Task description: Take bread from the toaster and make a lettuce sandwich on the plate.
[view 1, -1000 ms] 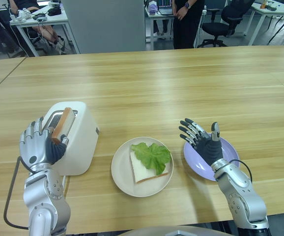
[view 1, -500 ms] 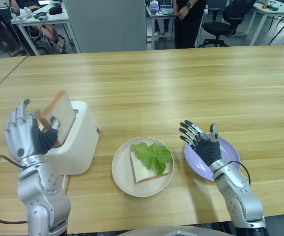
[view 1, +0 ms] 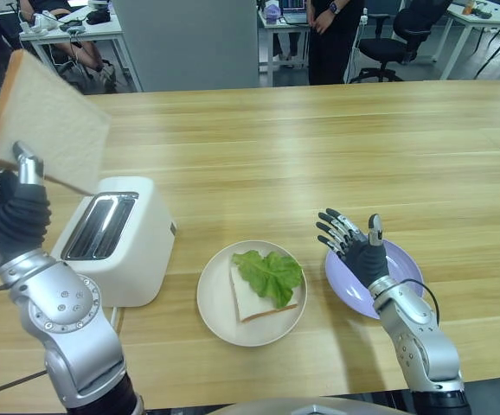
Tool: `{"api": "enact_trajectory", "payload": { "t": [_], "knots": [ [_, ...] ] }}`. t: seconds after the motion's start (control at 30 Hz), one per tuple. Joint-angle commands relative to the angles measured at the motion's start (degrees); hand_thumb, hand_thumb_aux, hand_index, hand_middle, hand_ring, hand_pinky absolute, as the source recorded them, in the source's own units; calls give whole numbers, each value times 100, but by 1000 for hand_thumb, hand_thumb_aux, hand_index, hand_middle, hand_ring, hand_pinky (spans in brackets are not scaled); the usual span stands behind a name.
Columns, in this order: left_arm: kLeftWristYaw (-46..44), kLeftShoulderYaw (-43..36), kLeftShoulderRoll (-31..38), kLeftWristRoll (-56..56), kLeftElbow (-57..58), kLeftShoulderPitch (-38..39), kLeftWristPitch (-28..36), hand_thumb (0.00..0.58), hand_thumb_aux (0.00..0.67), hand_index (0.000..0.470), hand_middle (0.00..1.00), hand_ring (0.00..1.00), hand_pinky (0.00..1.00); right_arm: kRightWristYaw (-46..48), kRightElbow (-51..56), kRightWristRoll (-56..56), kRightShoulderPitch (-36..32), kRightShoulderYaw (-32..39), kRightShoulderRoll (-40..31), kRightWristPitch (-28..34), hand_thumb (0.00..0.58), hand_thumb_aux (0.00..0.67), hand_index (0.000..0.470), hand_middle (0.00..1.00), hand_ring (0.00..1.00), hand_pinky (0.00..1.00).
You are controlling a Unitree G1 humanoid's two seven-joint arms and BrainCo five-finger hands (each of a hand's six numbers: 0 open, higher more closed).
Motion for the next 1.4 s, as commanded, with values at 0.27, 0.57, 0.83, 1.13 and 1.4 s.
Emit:
{"api": "enact_trajectory", "payload": {
  "t": [0.27, 0.57, 0.83, 1.13, 1.4],
  "knots": [
    [-2186, -1883, 28, -2283, 1162, 895, -210, 580, 670, 460, 1000, 1000, 1000, -411, -178, -1893, -302, 111, -719, -1518, 0, 0, 0, 0, 0, 0],
    [-3013, -2840, 442, -2648, 2292, 1255, -634, 580, 670, 460, 1000, 1000, 1000, -783, 14, -3432, -370, 273, -1281, -2745, 0, 0, 0, 0, 0, 0],
    [-3069, -2986, 890, -2407, 2758, 1065, -738, 580, 670, 460, 1000, 1000, 1000, -989, 36, -4681, -67, 863, -1625, -3818, 0, 0, 0, 0, 0, 0],
    [-2843, -2833, 1260, -2089, 2721, 892, -546, 580, 670, 460, 1000, 1000, 1000, -932, 366, -5239, 310, 1624, -1712, -4403, 0, 0, 0, 0, 0, 0],
    [-2734, -2898, 1371, -1869, 2809, 807, -439, 580, 670, 460, 1000, 1000, 1000, -784, 676, -5182, 140, 1963, -1571, -4374, 0, 0, 0, 0, 0, 0]
  ]
}}
